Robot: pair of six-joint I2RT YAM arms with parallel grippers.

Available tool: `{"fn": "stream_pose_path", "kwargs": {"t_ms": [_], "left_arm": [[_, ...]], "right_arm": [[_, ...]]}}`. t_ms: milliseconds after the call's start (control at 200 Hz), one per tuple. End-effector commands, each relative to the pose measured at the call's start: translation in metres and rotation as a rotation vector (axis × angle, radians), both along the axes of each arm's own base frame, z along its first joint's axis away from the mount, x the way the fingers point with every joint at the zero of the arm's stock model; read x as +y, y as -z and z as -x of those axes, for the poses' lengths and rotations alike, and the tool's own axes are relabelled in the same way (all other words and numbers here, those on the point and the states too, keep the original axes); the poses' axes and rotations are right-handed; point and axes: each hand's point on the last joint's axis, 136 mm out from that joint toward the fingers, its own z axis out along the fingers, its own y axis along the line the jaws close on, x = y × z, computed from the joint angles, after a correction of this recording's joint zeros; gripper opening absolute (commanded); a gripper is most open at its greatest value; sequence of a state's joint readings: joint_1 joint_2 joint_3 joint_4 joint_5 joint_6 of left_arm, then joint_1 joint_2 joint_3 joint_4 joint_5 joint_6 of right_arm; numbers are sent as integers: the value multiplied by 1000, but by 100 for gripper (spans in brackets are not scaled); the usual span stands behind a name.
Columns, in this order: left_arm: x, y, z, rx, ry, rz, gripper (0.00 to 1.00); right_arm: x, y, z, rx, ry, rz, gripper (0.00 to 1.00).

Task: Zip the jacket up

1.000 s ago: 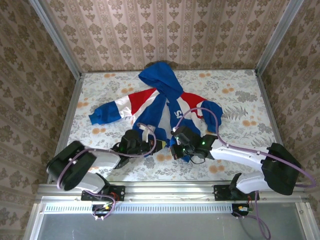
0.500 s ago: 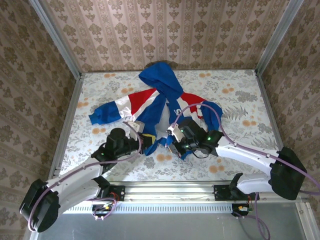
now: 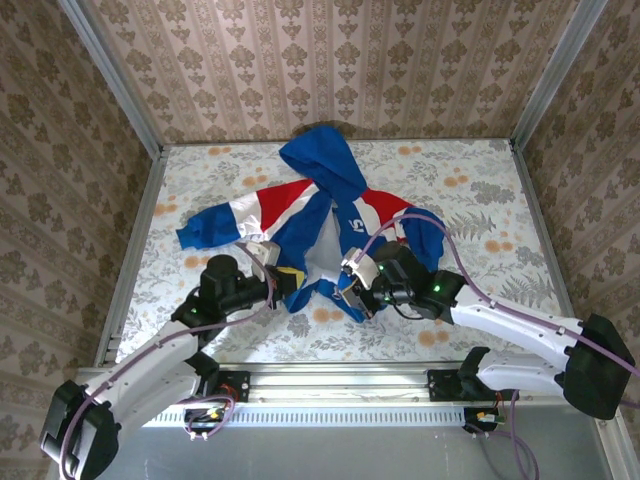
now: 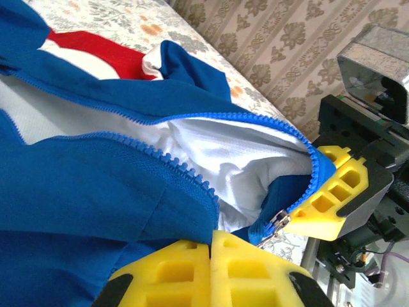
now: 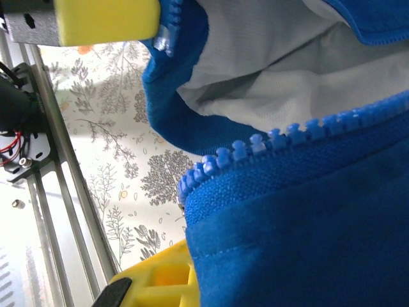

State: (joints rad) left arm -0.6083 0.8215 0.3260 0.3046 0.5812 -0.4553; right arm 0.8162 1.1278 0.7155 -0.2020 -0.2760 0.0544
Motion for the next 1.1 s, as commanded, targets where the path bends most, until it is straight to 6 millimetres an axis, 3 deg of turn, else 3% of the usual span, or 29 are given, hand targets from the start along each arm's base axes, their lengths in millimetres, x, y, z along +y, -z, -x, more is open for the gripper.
{"fn": "stream_pose_path", "kwargs": {"t_ms": [0, 640, 1095], "left_arm": [[-8, -22, 5, -87, 76, 77, 0], [-11, -33, 14, -159, 143, 170, 0], [-29, -20, 24, -202, 207, 158, 0]], "right_arm": [[13, -19, -1, -54, -85, -78, 0], [28, -13, -5, -88, -202, -126, 0], [31, -13, -7, -90, -199, -148, 0]]}}
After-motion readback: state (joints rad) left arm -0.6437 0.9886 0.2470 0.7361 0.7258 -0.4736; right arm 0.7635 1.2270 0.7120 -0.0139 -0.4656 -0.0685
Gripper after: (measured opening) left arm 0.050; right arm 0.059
